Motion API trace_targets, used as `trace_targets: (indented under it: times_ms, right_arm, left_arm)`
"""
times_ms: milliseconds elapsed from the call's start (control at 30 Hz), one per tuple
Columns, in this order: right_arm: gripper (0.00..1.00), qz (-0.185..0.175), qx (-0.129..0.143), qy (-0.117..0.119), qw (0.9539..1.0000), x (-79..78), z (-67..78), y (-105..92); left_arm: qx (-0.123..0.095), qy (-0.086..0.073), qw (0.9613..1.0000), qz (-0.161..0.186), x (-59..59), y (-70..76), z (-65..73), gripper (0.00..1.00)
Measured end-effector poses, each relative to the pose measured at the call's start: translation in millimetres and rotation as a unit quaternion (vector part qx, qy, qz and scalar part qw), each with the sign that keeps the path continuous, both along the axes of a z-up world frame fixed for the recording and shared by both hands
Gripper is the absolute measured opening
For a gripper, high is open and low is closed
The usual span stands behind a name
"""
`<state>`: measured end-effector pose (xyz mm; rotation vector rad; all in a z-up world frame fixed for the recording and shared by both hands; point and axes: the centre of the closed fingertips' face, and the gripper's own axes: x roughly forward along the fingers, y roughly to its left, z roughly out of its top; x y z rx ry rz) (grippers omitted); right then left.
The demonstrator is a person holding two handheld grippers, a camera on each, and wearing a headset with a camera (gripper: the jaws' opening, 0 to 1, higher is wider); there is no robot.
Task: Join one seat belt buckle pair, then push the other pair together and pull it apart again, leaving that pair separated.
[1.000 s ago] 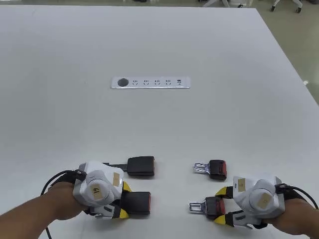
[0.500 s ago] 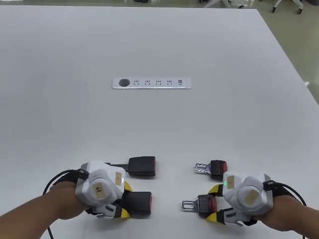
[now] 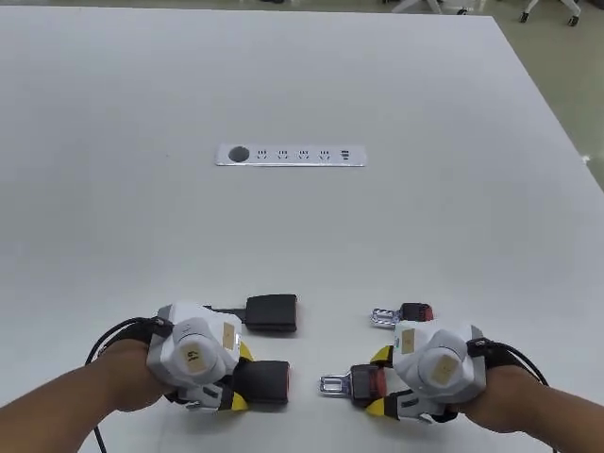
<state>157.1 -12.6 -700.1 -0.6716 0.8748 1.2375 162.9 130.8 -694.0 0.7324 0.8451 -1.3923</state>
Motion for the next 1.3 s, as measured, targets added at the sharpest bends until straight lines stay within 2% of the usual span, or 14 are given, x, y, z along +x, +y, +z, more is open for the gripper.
trace_targets:
  times_ms: [367,433,467,833,867,933,1067,1300]
  right_arm:
    - [0.33,-0.001,0.012,-0.002,0.9999,4.0,0.9,26.0]
    - [0.33,0.007,0.027,-0.001,0.9996,3.5,3.7,36.2]
    - [0.33,0.008,0.022,-0.004,0.9997,4.2,5.6,35.5]
    - [0.33,0.011,0.041,-0.002,0.9991,4.2,8.7,59.2]
    - [0.33,0.015,0.034,-0.007,0.9993,5.2,7.8,57.5]
    - [0.33,0.01,0.038,-0.002,0.9992,5.2,7.5,56.2]
    - [0.33,0.01,0.048,-0.008,0.9988,4.8,4.5,55.5]
    - [0.32,0.013,0.043,-0.008,0.999,5.3,5.6,58.4]
  left_arm:
    - [0.002,0.001,1.0,0.003,0.7,1.0,-0.4,0.32]
    - [0.002,0.001,1.0,0.003,0.9,1.1,-0.9,0.32]
    - [0.002,0.001,1.0,0.003,1.1,1.0,-1.2,0.32]
    - [0.011,0.0,0.9999,0.002,2.6,0.0,-1.1,0.32]
    - [0.013,-0.001,0.9999,-0.001,2.7,0.2,-1.4,0.32]
    - [0.013,-0.001,0.9999,0.0,2.3,-0.3,-1.6,0.32]
    - [0.017,-0.002,0.9999,-0.003,1.5,-1.0,-1.3,0.32]
    - [0.024,-0.002,0.9997,-0.009,1.3,-1.5,-1.2,0.32]
